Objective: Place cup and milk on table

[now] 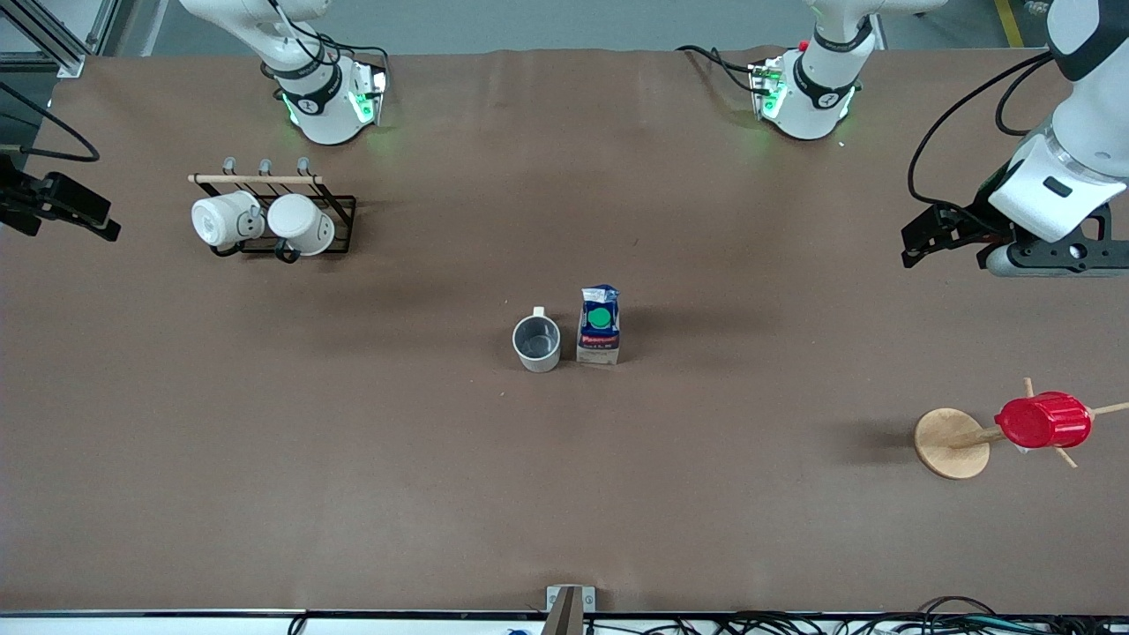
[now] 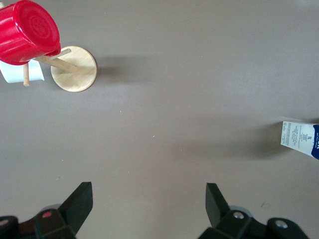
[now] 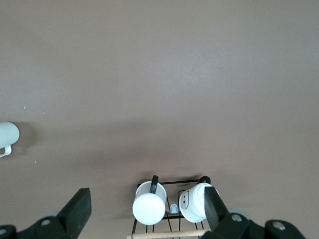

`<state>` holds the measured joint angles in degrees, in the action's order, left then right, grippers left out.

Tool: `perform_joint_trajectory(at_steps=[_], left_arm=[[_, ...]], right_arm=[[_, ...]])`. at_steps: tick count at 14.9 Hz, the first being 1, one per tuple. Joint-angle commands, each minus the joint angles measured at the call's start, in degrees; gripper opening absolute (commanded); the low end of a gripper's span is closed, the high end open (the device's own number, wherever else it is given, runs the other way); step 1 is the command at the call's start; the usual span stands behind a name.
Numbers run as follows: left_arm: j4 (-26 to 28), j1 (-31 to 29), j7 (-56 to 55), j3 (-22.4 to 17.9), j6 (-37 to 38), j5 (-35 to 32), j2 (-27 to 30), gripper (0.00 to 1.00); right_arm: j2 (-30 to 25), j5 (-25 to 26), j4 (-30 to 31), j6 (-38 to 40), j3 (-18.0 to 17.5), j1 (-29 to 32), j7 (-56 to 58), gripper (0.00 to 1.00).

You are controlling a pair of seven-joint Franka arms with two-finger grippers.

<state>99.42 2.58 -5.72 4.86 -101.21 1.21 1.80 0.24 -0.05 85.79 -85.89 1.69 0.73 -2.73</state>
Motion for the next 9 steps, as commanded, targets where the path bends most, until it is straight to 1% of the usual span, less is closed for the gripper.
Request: perform_joint_trajectory(at_steps=[1,3,7,9], left_arm=[[-1.6,0.1,0.7,0.1,1.0,0.2,-1.0,1.0],[-1.7,0.8,0.8,-1.4,1.0,1.0,-1.3,1.0],[-2.0,1.1,0.9,-1.5,1.0,0.6,-1.3,1.0],[-5.4,1.3,0.5,-1.5,2.3,0.2,-1.7,1.0]], right_arm=[[0.3,-1.0,-0.9,0.8,0.0,0.3,0.6,1.0],[0.3,-1.0,-0.9,0.8,0.0,0.3,0.6,1.0],[0.3,-1.0,-0.9,0.8,0.0,0.3,0.6,1.0],[0.3,-1.0,-0.9,0.8,0.0,0.3,0.6,1.0]])
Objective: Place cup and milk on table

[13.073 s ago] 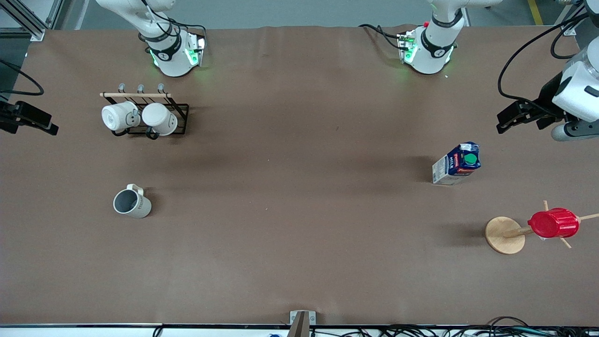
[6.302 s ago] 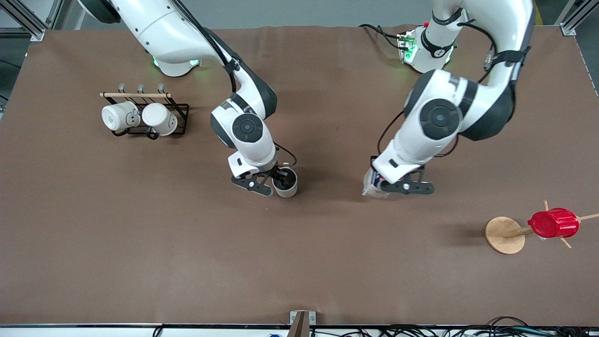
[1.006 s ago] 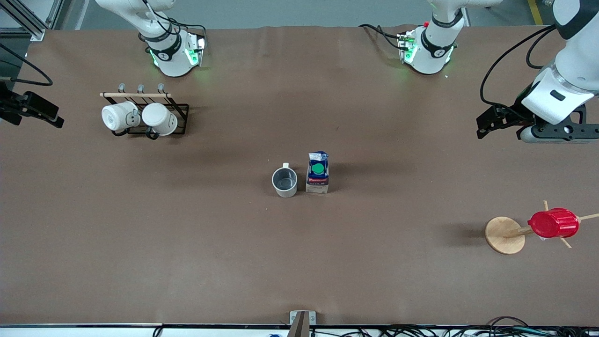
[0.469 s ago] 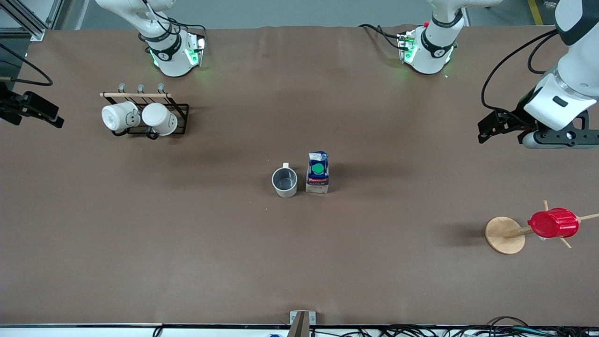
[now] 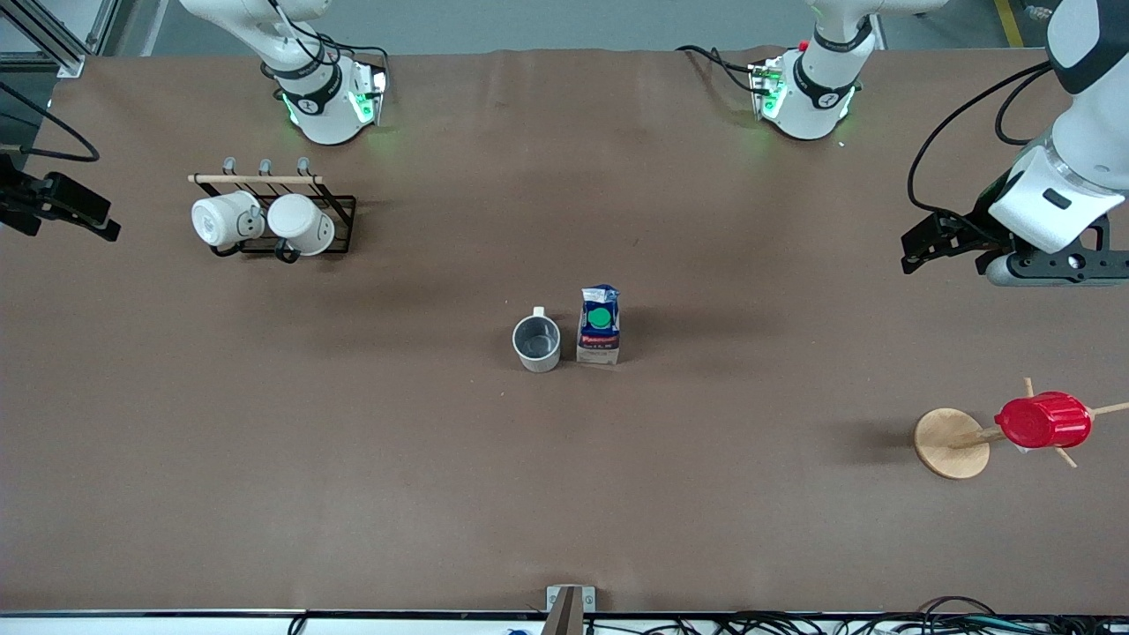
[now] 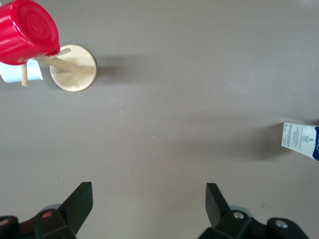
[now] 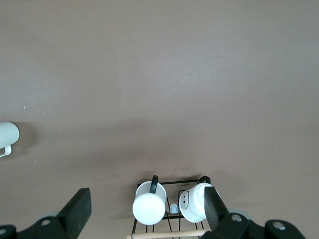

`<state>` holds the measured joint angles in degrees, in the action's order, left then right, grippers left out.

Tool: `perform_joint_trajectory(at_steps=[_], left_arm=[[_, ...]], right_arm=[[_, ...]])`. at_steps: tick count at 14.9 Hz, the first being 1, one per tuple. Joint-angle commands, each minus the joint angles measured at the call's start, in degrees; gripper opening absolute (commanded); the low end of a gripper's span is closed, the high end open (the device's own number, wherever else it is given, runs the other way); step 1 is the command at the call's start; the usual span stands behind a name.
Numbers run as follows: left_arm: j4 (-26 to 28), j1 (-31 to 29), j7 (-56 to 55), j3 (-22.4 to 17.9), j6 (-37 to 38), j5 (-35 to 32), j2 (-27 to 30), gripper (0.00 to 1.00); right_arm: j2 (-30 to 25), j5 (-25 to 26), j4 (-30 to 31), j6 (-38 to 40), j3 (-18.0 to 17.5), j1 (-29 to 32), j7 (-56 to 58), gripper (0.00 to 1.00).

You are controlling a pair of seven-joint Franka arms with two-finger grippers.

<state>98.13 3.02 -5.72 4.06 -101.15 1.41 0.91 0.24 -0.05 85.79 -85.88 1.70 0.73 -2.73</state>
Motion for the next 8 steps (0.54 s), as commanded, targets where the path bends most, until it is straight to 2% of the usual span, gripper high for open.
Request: perform_joint_trajectory(at_steps=[1,4,8], left_arm=[[-5.7,0.9,0.4,-0.7,3.8,-0.1,-0.9,1.0],[-8.6,0.9,0.4,-0.7,6.5,-0.2,-1.1,0.99],[-8.0,0.7,0.5,-0.6,8.3,-0.3,-0.6,0.99]], right_arm=[[0.3,-1.0,-0.9,0.8,0.0,0.3,0.6,1.0],[0.3,-1.0,-0.9,0.8,0.0,0.3,0.6,1.0],[0.3,-1.0,-0.9,0.8,0.0,0.3,0.6,1.0]])
